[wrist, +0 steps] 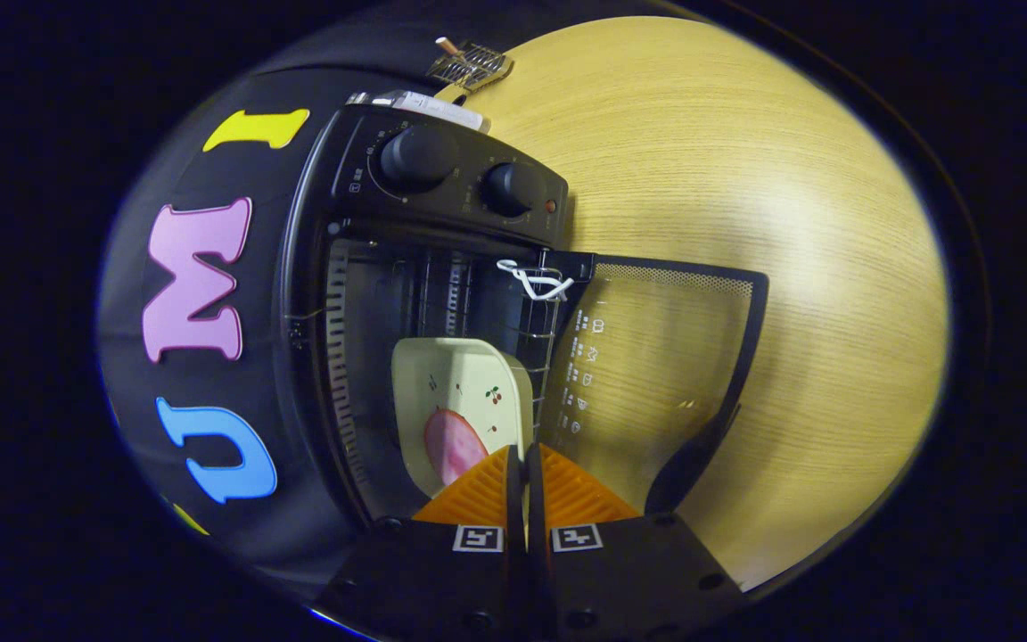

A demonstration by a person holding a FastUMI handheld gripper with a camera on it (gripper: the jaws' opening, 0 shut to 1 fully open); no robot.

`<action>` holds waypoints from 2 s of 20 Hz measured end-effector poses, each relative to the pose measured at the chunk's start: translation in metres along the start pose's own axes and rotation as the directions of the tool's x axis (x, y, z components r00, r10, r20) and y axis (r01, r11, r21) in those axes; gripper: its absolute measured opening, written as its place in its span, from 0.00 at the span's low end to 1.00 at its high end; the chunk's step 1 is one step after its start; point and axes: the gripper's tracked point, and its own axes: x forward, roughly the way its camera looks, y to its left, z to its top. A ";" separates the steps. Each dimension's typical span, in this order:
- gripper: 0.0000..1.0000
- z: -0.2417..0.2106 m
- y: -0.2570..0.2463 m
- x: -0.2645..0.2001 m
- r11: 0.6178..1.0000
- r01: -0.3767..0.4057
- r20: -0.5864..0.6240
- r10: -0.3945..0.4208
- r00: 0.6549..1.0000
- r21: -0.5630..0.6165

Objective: Open the toaster oven, put the food inside, and close the toaster oven door.

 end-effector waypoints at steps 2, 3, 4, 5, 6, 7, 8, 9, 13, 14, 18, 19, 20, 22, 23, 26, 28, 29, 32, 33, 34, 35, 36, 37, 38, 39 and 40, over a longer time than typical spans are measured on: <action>0.06 0.001 0.008 0.010 0.999 0.006 0.030 -0.007 1.000 0.044; 0.06 -0.001 0.011 0.014 0.999 0.010 0.035 -0.011 0.999 0.050; 0.06 -0.003 0.014 0.017 0.999 0.012 0.038 -0.014 0.999 0.051; 0.06 -0.004 0.016 0.020 0.998 0.019 0.041 -0.021 0.999 0.056; 0.06 -0.005 0.018 0.022 0.997 0.023 0.039 -0.026 0.999 0.067; 0.06 -0.007 0.018 0.024 0.997 0.029 0.036 -0.032 0.999 0.074; 0.06 -0.008 0.018 0.027 0.996 0.034 0.033 -0.037 0.999 0.080; 0.07 -0.009 0.018 0.029 0.996 0.034 0.029 -0.037 0.999 0.079; 0.12 -0.007 0.025 0.030 0.995 -0.017 0.015 0.016 1.000 0.093; 0.15 -0.007 0.029 0.029 0.994 -0.039 0.007 0.038 0.999 0.098; 0.60 -0.016 0.028 0.012 0.995 -0.052 -0.045 0.056 0.997 0.083; 0.79 -0.019 0.026 0.007 0.996 -0.050 -0.065 0.054 0.996 0.071; 0.86 -0.023 0.023 0.001 0.997 -0.048 -0.090 0.053 0.995 0.057; 0.97 -0.027 0.016 -0.017 0.998 -0.046 -0.128 0.050 0.991 0.033; 0.97 -0.022 0.012 -0.027 0.999 -0.046 -0.119 0.048 0.992 0.014; 0.97 -0.021 0.014 -0.059 0.988 -0.114 -0.177 0.094 0.980 -0.105; 0.98 -0.009 0.014 -0.082 0.935 -0.178 -0.154 0.136 0.979 -0.307; 0.99 -0.004 0.012 -0.094 0.882 -0.204 -0.147 0.155 0.977 -0.426; 0.99 -0.005 -0.014 -0.117 0.732 -0.206 -0.156 0.137 0.978 -0.649; 0.99 -0.004 -0.025 -0.121 0.665 -0.186 -0.139 0.123 0.983 -0.723; 0.99 0.001 -0.034 -0.123 0.583 -0.163 -0.117 0.116 0.986 -0.796; 0.99 0.004 -0.042 -0.123 0.497 -0.130 -0.087 0.110 0.990 -0.858; 0.99 -0.001 -0.050 -0.126 0.416 -0.105 -0.072 0.094 0.993 -0.903; 0.99 -0.007 -0.059 -0.123 0.340 -0.094 -0.074 0.070 0.995 -0.936; 0.99 -0.014 -0.067 -0.119 0.275 -0.087 -0.077 0.049 0.996 -0.958; 0.99 -0.018 -0.074 -0.115 0.226 -0.079 -0.071 0.041 0.997 -0.971; 1.00 -0.022 -0.079 -0.112 0.187 -0.071 -0.067 0.029 0.997 -0.980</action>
